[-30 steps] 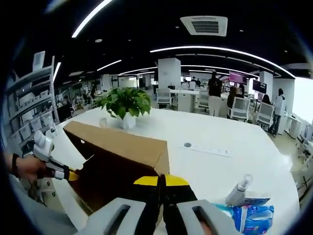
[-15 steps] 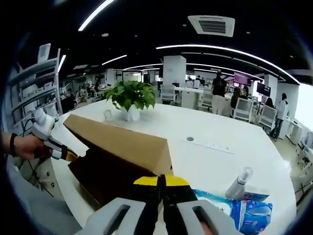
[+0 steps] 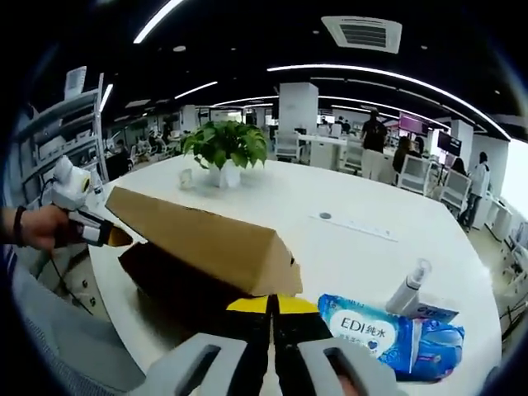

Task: Operate the shoe box by opening the lid, removing the specified soft item, and placing it in the target area until the item is outside and the box remains undamaged.

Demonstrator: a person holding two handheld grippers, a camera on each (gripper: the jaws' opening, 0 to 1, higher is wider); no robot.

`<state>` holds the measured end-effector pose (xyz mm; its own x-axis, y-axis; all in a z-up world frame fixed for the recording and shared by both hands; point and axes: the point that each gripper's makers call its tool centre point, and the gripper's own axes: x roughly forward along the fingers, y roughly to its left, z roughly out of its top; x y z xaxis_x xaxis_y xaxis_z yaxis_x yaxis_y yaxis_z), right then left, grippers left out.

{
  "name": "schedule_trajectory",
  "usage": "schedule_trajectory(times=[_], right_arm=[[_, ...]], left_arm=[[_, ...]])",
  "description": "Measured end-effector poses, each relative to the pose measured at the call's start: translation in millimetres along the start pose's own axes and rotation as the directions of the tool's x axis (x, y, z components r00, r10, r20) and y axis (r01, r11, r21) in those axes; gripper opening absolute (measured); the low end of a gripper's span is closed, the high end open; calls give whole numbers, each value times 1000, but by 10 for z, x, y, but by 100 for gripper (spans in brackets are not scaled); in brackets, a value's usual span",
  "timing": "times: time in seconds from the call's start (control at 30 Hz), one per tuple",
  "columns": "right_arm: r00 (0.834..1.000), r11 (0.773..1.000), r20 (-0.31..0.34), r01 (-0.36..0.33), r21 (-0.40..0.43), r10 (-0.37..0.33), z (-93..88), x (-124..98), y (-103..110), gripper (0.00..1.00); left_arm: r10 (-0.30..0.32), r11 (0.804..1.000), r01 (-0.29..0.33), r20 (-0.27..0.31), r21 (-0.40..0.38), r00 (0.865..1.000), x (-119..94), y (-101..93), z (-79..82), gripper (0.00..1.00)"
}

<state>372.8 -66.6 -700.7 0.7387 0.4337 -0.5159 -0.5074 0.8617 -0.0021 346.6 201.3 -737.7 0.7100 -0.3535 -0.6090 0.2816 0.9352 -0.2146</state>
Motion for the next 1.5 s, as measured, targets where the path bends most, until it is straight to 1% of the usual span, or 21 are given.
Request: schedule_trajectory(times=[0.13,0.27,0.5,0.77,0.9,1.07,1.23,1.5], right_arm=[[1000,1000,-14,2,18,-1,-80,-14,29,0],[1000,1000,-22,2,28,-1,-139,-18,31,0],[999,999,-32,-2,51,3,-228,-28,33,0],[999,996,-40,-7,85,10,-339,-52,50,0],[998,996,-55,-15,88,20,-424,-47,86,0],[997,994,-65,-25,102,32,-482,-52,128,0],[996,993,-72,-36,112,45,-528,-41,168,0],[995,992,-91,-35,119,46,-602,-23,179,0]], left_arm=[[-22,1000,22,10,4,1000,5,-41,21,0],[-28,1000,28,17,-3,999,-4,-36,27,0],[-27,1000,27,15,-5,1000,-56,13,-57,0],[-31,999,32,16,-8,999,-126,14,-140,0],[-16,1000,15,2,15,1000,-143,47,-217,0],[5,1000,-5,-2,-10,1000,-202,104,-325,0],[15,1000,-15,-4,-6,1000,-251,131,-347,0],[26,1000,-26,-11,-14,1000,-261,179,-401,0]])
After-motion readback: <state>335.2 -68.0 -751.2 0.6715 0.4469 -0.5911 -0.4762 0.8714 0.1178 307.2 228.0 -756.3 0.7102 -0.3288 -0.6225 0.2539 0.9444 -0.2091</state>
